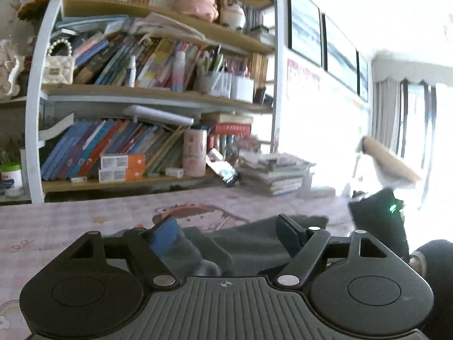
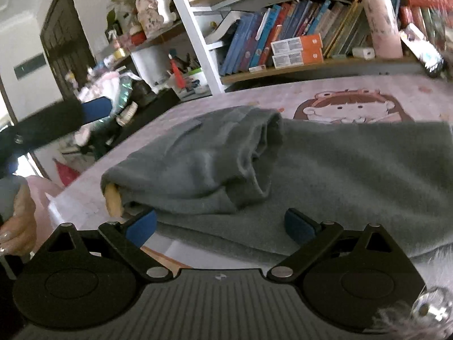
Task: Fold clothes
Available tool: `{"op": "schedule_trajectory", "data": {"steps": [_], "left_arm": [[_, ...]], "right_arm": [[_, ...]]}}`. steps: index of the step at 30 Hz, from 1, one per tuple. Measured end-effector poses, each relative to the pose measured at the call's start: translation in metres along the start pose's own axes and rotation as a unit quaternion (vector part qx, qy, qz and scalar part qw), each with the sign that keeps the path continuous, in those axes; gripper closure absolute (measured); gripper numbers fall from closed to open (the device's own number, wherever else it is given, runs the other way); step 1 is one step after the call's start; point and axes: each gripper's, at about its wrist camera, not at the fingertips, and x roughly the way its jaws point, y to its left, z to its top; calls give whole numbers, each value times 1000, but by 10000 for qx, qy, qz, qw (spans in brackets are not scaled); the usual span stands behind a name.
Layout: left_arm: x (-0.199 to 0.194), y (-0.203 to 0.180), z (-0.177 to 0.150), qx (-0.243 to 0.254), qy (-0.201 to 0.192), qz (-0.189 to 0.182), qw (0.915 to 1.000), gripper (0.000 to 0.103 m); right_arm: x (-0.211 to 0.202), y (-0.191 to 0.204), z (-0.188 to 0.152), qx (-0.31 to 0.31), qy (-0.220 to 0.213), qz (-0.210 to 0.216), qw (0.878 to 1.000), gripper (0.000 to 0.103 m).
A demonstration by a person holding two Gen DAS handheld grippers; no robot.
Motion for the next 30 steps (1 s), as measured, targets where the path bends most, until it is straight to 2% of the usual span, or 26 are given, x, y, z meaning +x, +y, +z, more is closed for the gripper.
{"op": "schedule_trajectory", "data": {"steps": [4,5,6,8,9,11,14,16,17,18,19,21,24,26,27,28,30], "left_arm": [[-6,27,-6,-476,56,627,9969,27],[-3,34,-10,-610,124,775,9950,33],[-1,41,-16,-765,212,884,9929,47],[7,53,-28,-998,463,1089,9879,62],[11,57,-35,-1097,604,1187,9850,67],[16,61,-46,-1085,790,1300,9824,70],[20,61,-50,-860,905,1330,9832,70],[21,62,-50,-818,927,1349,9831,70],[21,63,-50,-812,934,1357,9830,70],[21,63,-51,-820,933,1362,9829,69],[20,63,-51,-813,931,1367,9829,69],[19,62,-52,-797,925,1377,9829,69],[17,60,-50,-753,895,1401,9832,68],[13,58,-48,-714,797,1430,9839,68],[11,57,-46,-694,740,1445,9843,63],[8,56,-45,-677,674,1470,9845,57],[1,56,-41,-696,476,1552,9843,30]], "right_arm": [[1,-5,4,389,16,256,9989,5],[2,-6,6,486,21,320,9983,5],[2,-7,7,583,25,383,9976,6],[3,-10,9,779,34,501,9957,7],[6,-12,12,901,49,421,9950,9],[12,-13,17,1072,74,277,9938,11],[21,-13,23,1221,120,64,9924,25],[27,-12,25,1244,127,-96,9921,48],[29,-13,26,1266,152,-71,9918,55],[31,-16,26,1341,182,64,9908,66],[28,-18,25,1418,136,165,9897,70],[20,-19,23,1518,1,324,9879,75],[7,-23,21,1671,-200,468,9846,76],[9,-28,20,1662,-114,301,9856,68],[9,-29,18,1646,-101,250,9860,61],[10,-31,16,1630,-89,199,9864,61],[7,-31,15,1534,-162,80,9880,57]]}}
